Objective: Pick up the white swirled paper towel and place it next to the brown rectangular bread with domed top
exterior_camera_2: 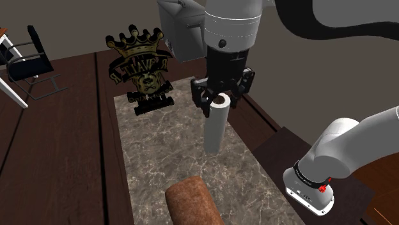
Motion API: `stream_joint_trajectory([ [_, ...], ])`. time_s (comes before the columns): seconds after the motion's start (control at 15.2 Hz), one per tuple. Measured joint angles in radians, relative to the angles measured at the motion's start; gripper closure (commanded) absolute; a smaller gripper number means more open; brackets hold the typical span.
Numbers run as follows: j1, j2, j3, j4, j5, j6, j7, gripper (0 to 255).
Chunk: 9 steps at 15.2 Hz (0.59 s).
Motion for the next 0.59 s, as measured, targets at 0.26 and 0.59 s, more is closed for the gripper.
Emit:
stream_joint_trajectory([
  [0.26,0.032,-0.049,0.050,-0.018,0.044,-0.009,0.082,255],
  [0.59,0.060,-0.075,0.131,-0.001,0.088,-0.019,0.198,255],
])
